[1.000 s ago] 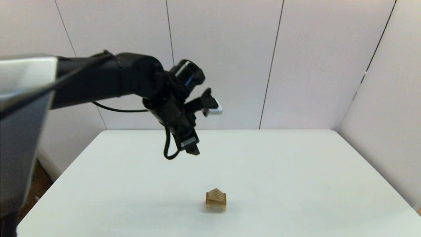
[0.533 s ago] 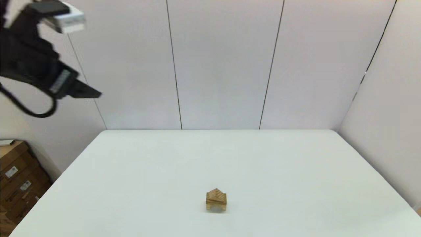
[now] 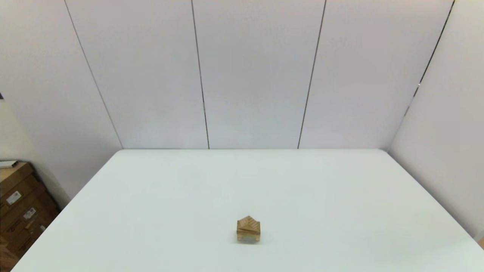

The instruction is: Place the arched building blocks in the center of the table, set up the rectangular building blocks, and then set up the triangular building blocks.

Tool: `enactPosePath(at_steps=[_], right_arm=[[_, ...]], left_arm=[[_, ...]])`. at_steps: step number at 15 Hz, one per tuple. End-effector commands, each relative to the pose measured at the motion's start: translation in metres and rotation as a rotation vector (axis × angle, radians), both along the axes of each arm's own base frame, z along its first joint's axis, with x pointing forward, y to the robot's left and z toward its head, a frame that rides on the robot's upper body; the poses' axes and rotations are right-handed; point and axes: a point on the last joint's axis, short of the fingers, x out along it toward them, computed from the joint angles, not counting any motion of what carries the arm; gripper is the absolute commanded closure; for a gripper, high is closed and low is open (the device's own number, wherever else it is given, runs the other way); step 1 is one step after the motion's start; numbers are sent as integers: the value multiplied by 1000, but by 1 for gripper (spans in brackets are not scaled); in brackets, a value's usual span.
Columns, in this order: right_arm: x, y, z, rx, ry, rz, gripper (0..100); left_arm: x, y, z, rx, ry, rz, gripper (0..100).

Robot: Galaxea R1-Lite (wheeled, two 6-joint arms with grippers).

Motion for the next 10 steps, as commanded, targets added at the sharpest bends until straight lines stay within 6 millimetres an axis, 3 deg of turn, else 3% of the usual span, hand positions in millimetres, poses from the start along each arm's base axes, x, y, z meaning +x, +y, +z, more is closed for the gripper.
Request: enactPosePath(at_steps=[1, 4, 8, 10], right_arm=[[0, 0, 0, -1, 3, 0, 0], [0, 0, 0, -1, 3, 0, 0], [0, 0, 0, -1, 1, 0, 0], [0, 0, 0, -1, 1, 0, 0]], left_arm=[[-82, -11, -57, -8, -57, 73, 0], [-98, -12, -76, -9, -72, 65, 0], [-105, 0, -83, -19, -92, -40, 0], [-107, 2, -99, -21, -83, -50, 0]])
